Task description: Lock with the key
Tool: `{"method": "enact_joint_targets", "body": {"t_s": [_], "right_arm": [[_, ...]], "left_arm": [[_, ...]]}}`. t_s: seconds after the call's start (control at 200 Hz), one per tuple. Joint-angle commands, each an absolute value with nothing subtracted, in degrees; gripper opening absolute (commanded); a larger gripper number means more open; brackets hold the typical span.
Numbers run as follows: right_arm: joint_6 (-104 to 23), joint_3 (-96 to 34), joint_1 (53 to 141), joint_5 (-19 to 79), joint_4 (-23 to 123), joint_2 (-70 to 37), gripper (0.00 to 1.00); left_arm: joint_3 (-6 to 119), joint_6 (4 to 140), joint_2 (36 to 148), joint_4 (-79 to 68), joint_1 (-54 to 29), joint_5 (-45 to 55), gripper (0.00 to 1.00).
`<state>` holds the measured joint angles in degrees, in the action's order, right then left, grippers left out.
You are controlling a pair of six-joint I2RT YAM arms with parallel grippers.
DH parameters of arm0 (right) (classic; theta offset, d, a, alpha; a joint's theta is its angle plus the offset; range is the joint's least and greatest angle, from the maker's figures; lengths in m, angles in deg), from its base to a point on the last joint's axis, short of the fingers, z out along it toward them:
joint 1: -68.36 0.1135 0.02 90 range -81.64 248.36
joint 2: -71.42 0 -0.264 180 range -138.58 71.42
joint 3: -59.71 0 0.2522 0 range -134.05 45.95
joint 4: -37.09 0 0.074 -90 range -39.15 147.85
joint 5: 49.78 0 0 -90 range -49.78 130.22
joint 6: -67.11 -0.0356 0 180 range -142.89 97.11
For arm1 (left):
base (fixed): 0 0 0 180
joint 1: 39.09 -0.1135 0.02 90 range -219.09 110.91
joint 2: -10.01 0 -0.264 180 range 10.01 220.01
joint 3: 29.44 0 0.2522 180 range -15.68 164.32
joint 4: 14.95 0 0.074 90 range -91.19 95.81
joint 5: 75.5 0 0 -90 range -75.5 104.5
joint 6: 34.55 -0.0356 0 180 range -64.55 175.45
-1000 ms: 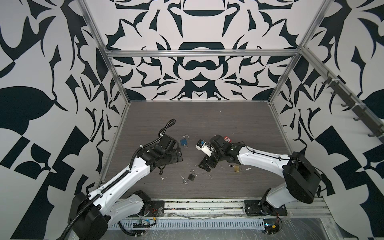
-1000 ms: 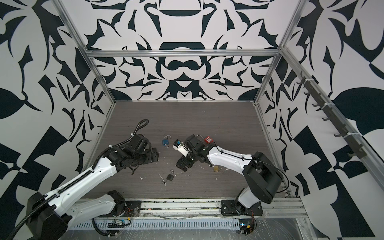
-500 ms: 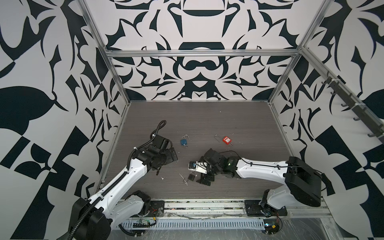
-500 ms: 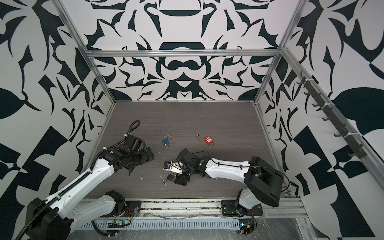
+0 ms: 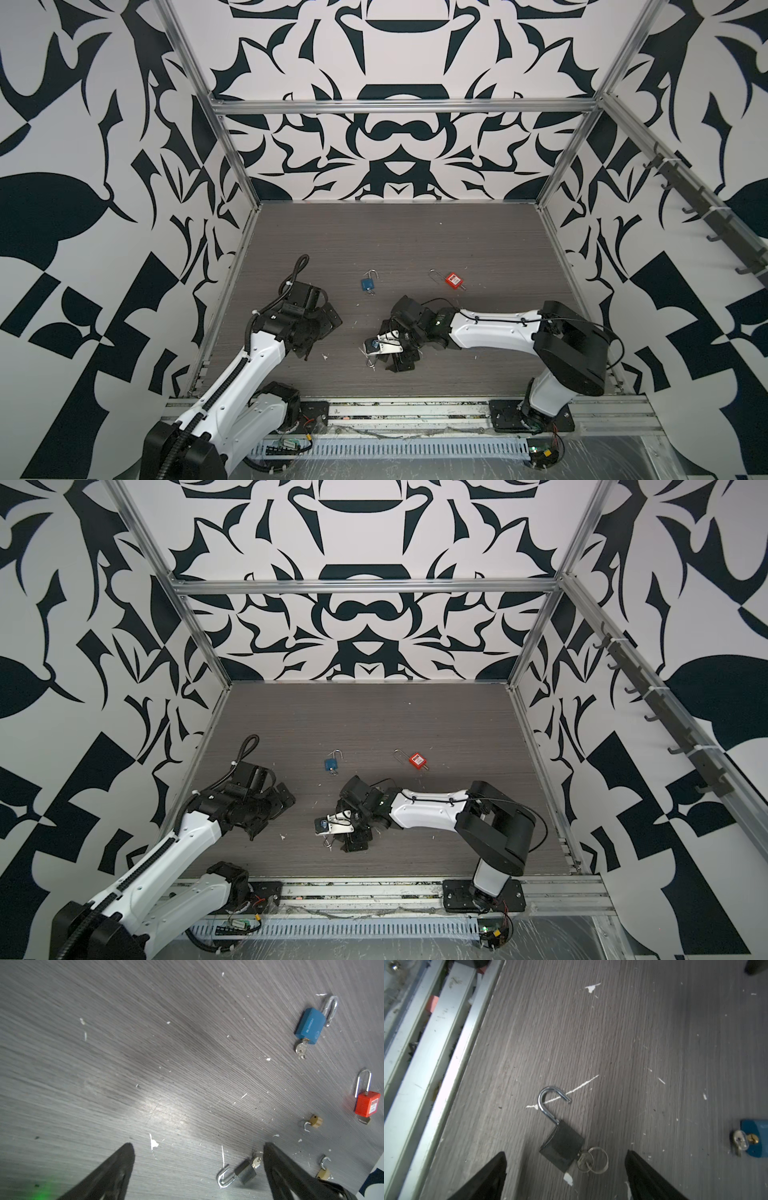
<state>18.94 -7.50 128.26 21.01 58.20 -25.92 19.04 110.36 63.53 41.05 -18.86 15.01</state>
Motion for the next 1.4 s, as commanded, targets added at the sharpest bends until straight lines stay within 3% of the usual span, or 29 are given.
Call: {"method": "enact_joint_targets", "body": {"t_s": [0.0,0.535,0.65,1.035,1.215,1.395], "right_arm": [[22.58,-11.49,128.66,18.69,62.72,-27.47,0.87],[23.01,-17.86,128.66,16.5,69.58,-33.73,0.72],[22.65,-19.75,128.66,15.27,71.47,-35.14,0.62],[20.68,-20.76,128.64,16.3,74.18,-36.04,0.45],[18.9,-20.72,128.68,17.75,74.36,-36.4,0.42],[18.59,-19.58,128.68,18.38,73.79,-35.16,0.51]], "left_arm": [[18.51,111.86,62.66,41.8,-19.27,14.5,0.99],[17.27,112.7,63.27,41.46,-19.6,14.6,0.99],[16.77,112.85,63.43,40.66,-19.67,14.41,0.99],[16.05,113.21,63.05,41.0,-19.75,14.67,0.99],[15.99,113.12,63.6,40.57,-19.75,14.88,0.99],[16.03,113.18,64.4,40.3,-19.75,14.79,0.99]]}}
